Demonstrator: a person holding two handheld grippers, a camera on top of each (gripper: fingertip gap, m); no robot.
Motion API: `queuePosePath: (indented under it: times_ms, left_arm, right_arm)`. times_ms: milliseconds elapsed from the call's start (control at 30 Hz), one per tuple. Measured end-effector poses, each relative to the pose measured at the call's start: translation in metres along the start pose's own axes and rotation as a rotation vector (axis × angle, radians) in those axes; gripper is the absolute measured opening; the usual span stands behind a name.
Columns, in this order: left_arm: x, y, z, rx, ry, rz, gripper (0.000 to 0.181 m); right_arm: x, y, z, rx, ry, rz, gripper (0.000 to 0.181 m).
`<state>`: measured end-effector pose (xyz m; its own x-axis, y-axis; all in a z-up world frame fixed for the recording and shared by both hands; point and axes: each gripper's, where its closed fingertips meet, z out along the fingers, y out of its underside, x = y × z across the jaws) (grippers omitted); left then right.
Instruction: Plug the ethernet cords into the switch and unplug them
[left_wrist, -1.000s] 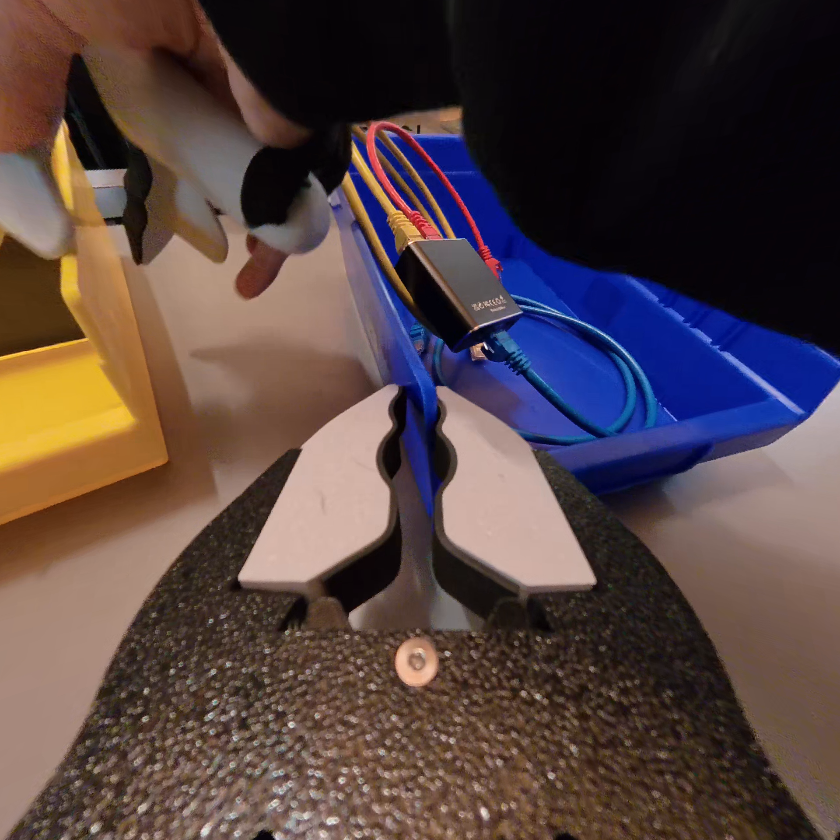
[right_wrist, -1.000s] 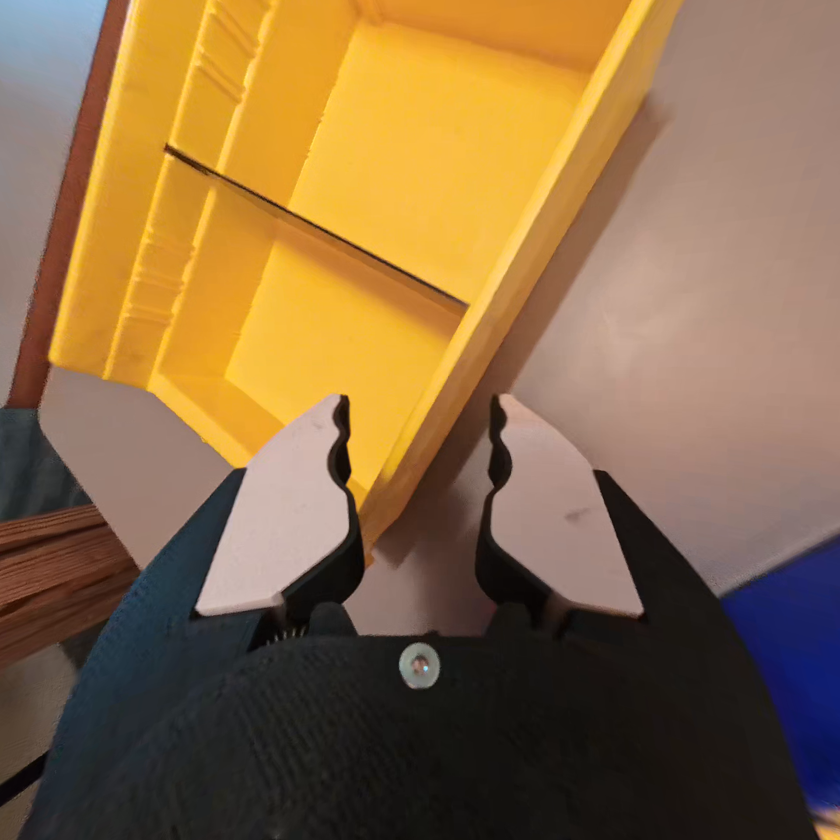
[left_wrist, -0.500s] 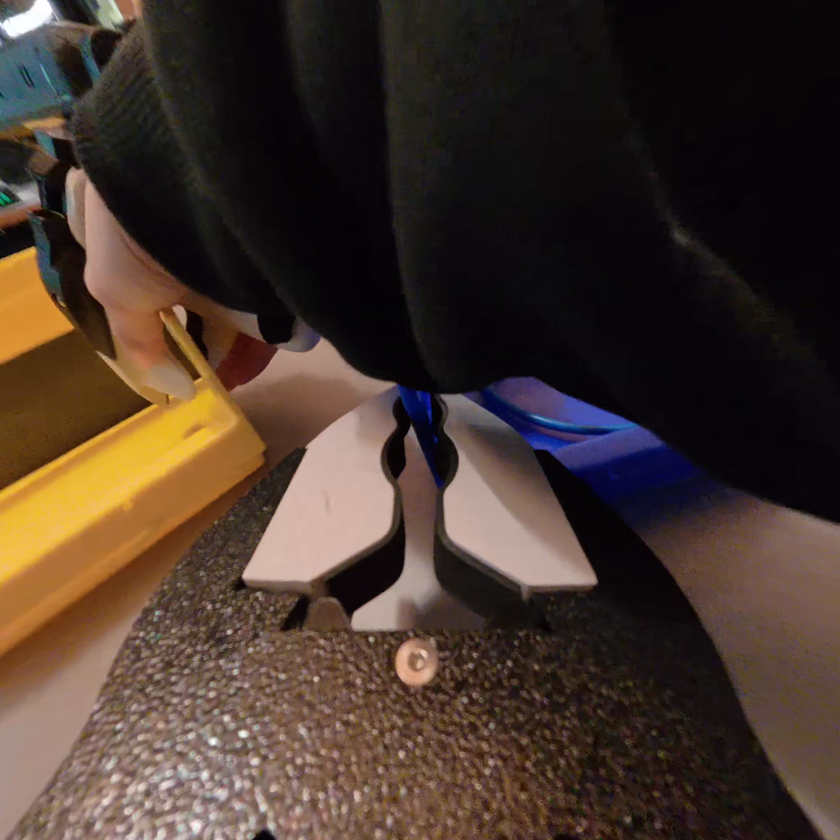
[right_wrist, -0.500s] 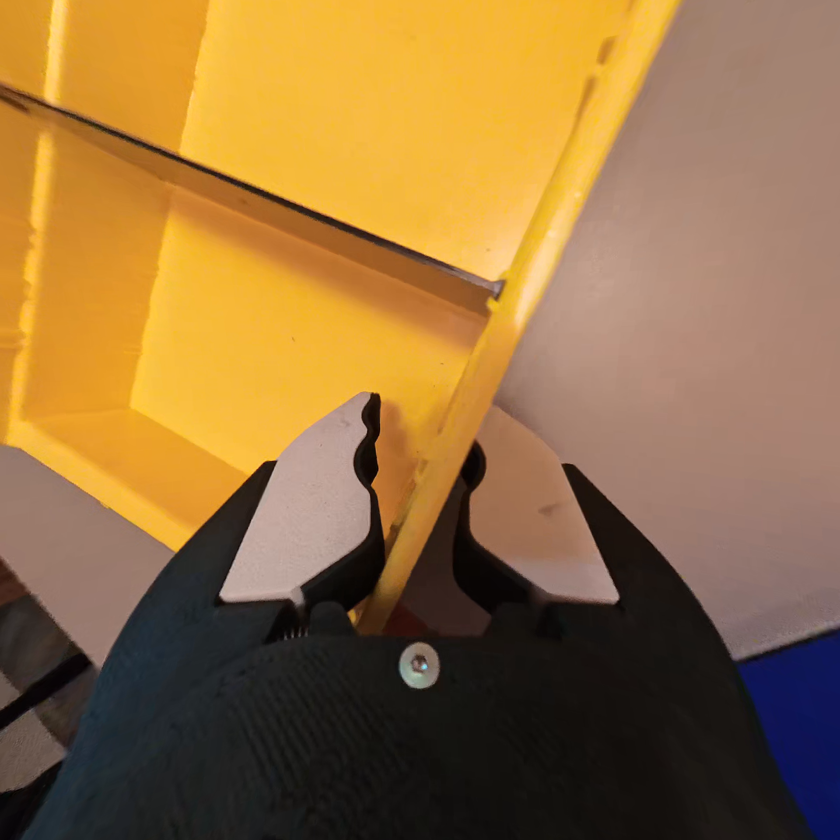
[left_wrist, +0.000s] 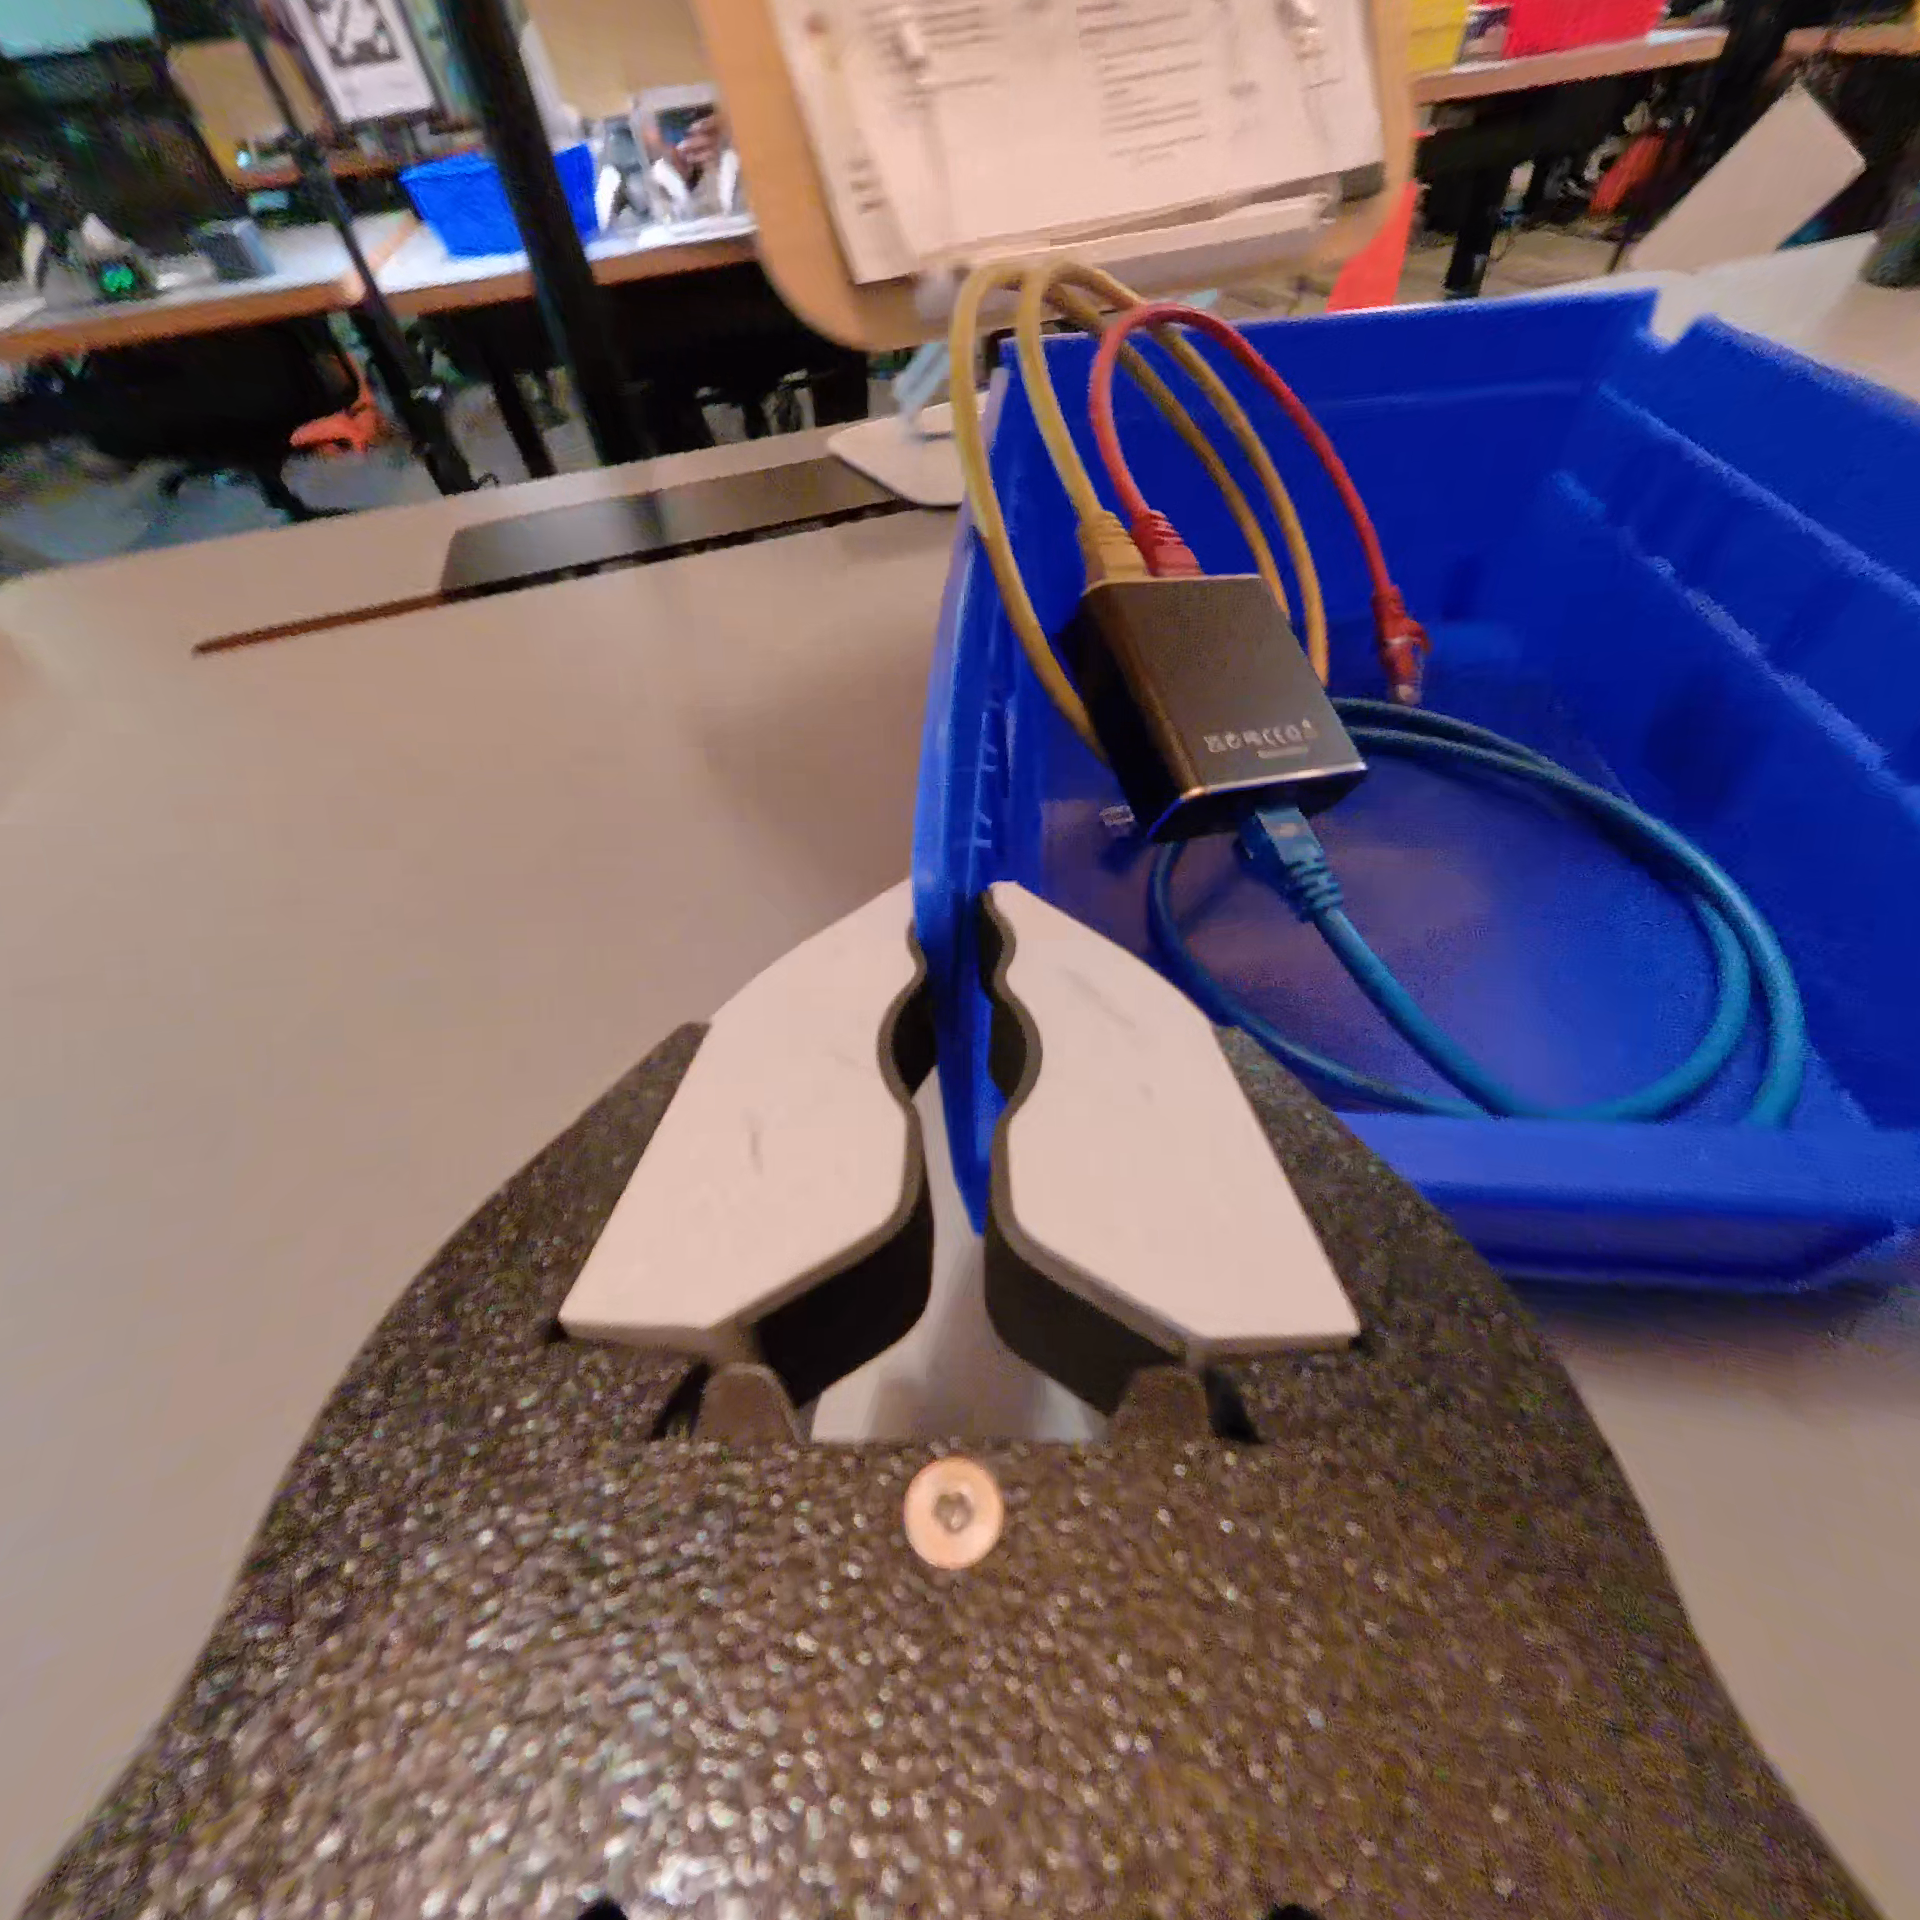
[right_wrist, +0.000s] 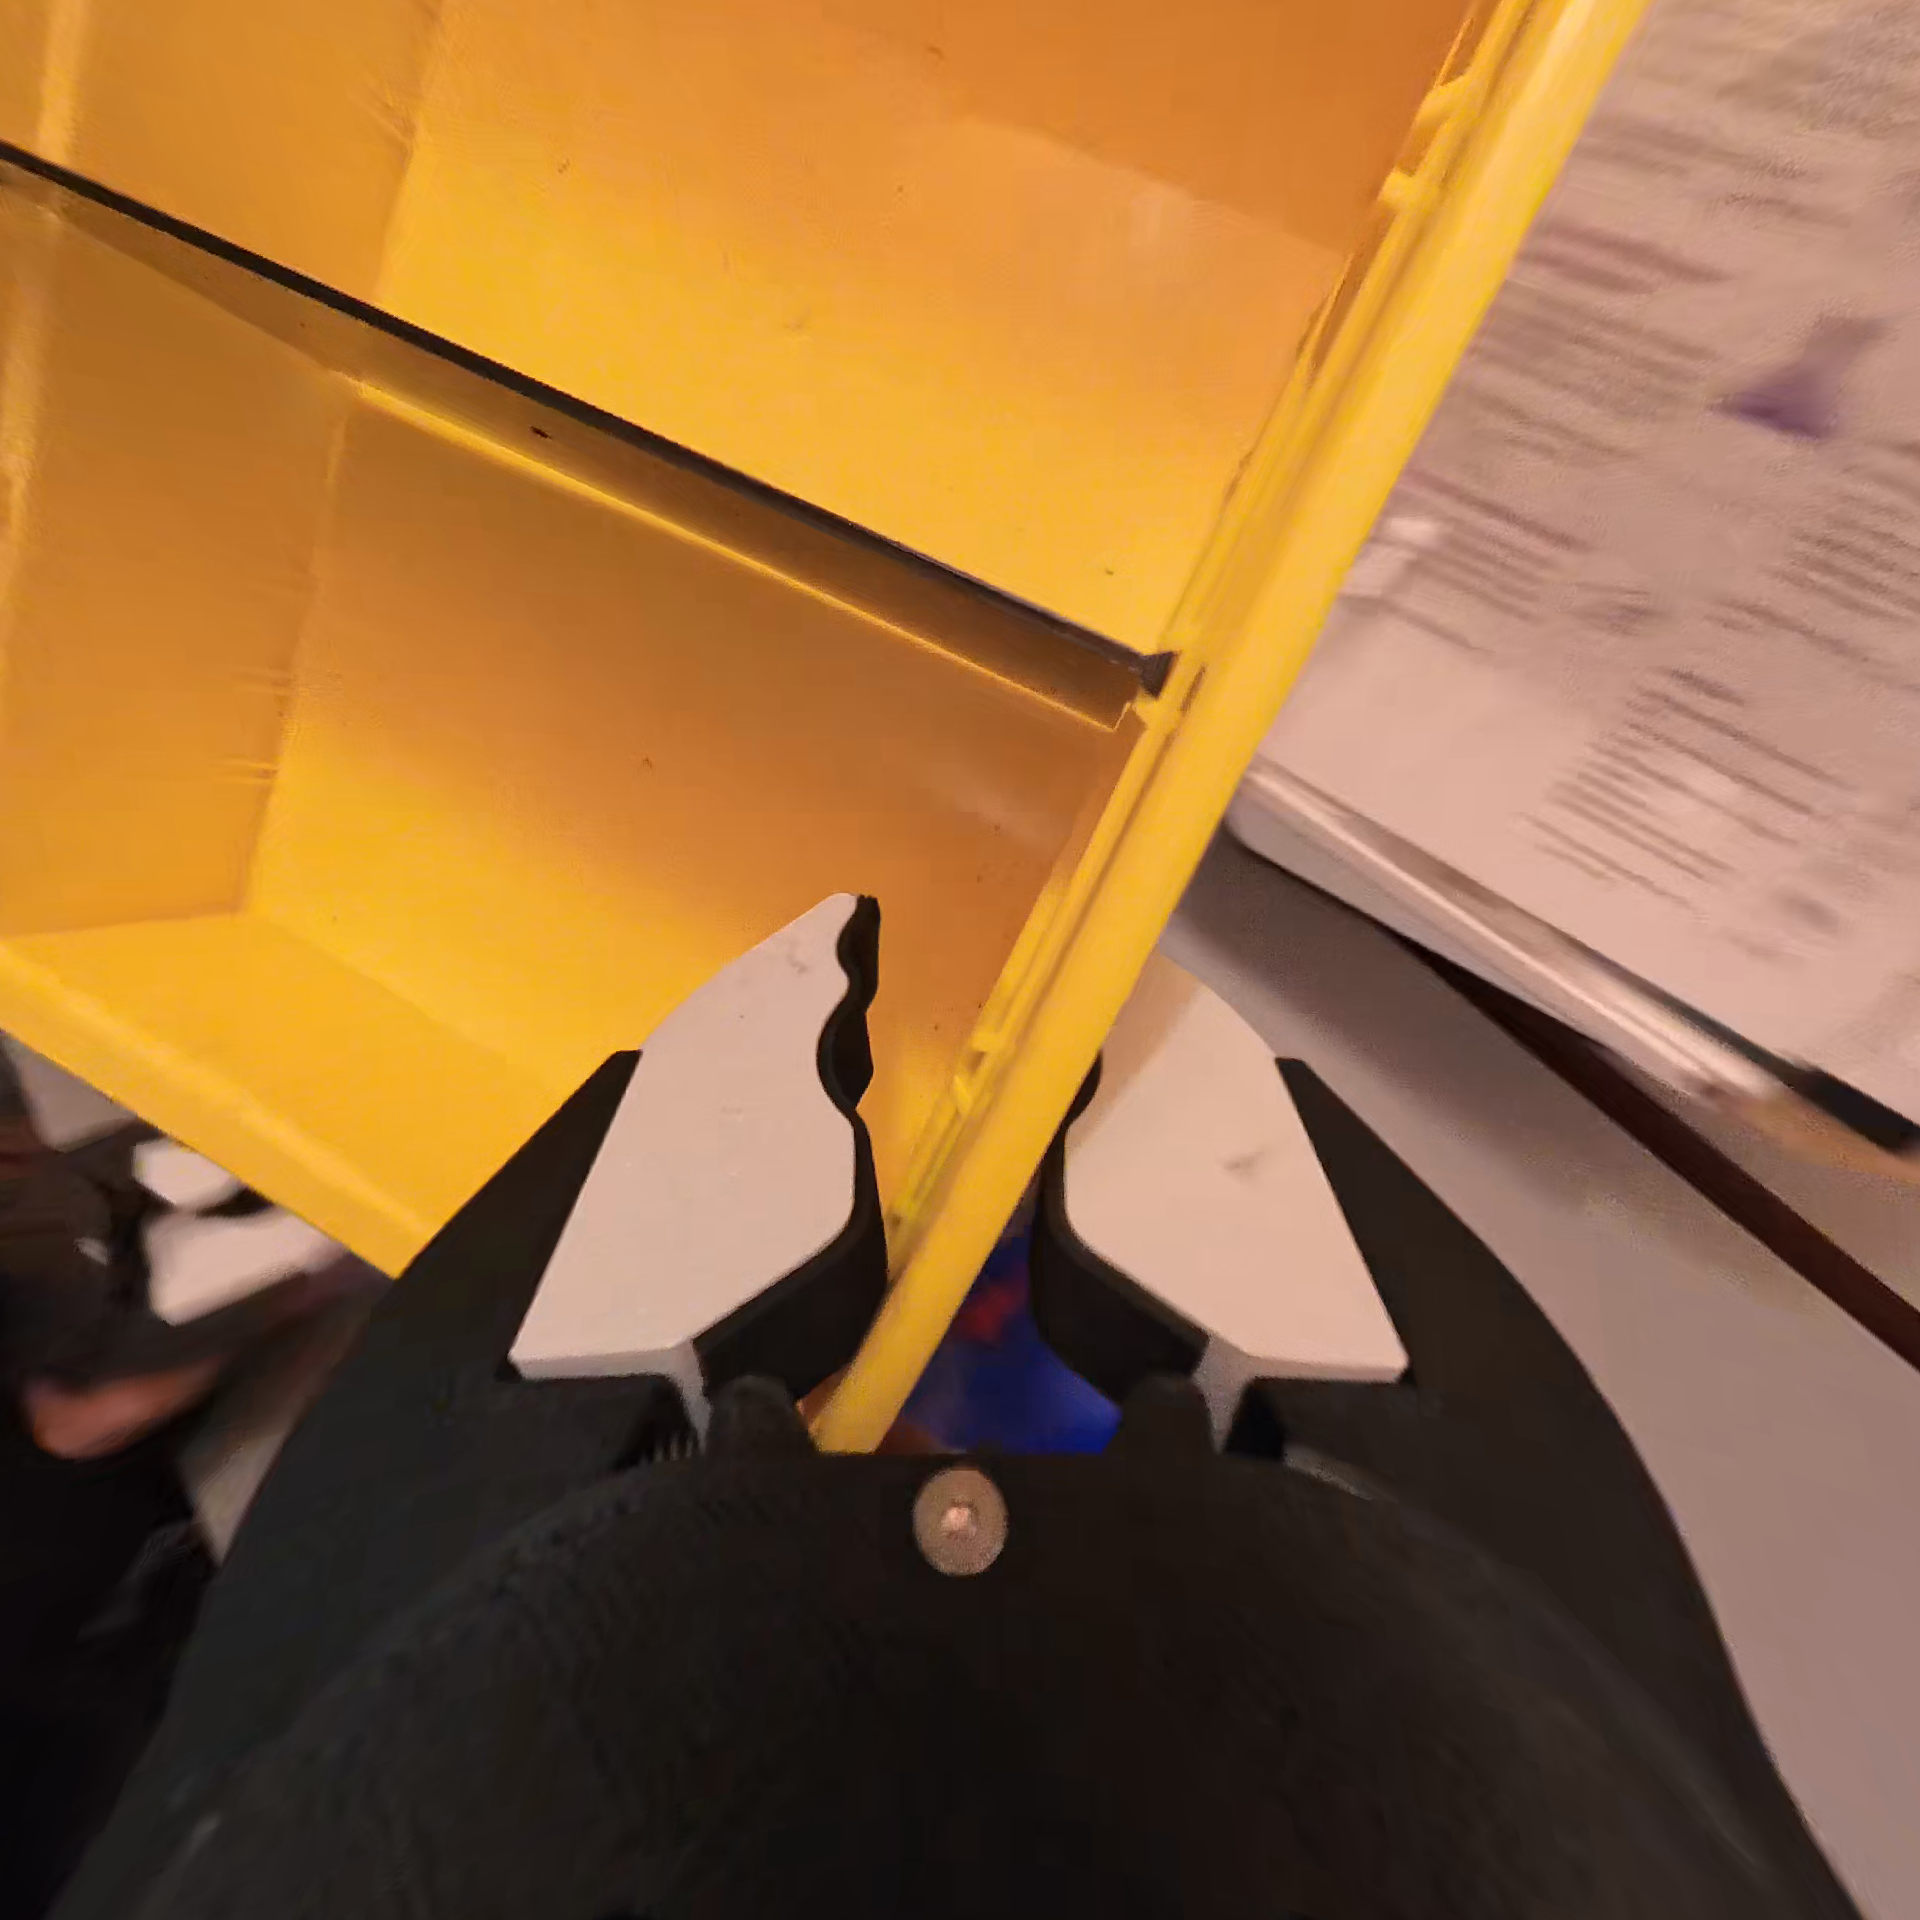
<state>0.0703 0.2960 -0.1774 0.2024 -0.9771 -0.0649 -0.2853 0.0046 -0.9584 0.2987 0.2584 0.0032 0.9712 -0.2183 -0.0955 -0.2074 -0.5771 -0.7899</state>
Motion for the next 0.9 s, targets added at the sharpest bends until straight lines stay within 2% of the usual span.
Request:
queuePosePath:
  times_ms: [100, 267, 367, 467, 567, 633, 733, 833, 900]
  left_arm:
    - [-0.047, 0.005, -0.005, -0.019, -0.050, -0.078, 0.005]
    - [-0.120, 0.011, -0.010, -0.041, -0.163, -0.111, 0.004]
    - [-0.160, 0.014, -0.009, -0.055, -0.239, -0.105, 0.004]
    - [-0.194, 0.016, -0.006, -0.057, -0.297, -0.134, 0.004]
    - [-0.214, 0.017, -0.002, -0.057, -0.329, -0.134, 0.005]
    - [-0.223, 0.018, 0.001, -0.090, -0.360, -0.105, 0.007]
    - [-0.232, 0.017, 0.000, -0.161, -0.404, -0.051, 0.014]
    - [-0.232, -0.003, -0.008, -0.165, -0.452, -0.066, 0.037]
    - [-0.216, -0.020, -0.006, -0.151, -0.419, -0.080, 0.045]
  right_arm:
    - [0.074, 0.036, -0.059, 0.018, 0.126, 0.043, 0.030]
    - [0.176, 0.142, -0.129, -0.052, 0.288, 0.170, 0.030]
    - [0.218, 0.217, -0.148, -0.120, 0.328, 0.269, 0.030]
    - [0.248, 0.287, -0.154, -0.202, 0.346, 0.359, 0.030]
    - [0.270, 0.336, -0.151, -0.264, 0.392, 0.428, 0.031]
    - [0.275, 0.353, -0.144, -0.301, 0.380, 0.451, 0.029]
    - [0.285, 0.353, -0.137, -0.288, 0.333, 0.477, 0.029]
    - [0.300, 0.352, -0.132, -0.339, 0.306, 0.451, 0.029]
    - [0.311, 0.354, -0.128, -0.385, 0.308, 0.421, 0.030]
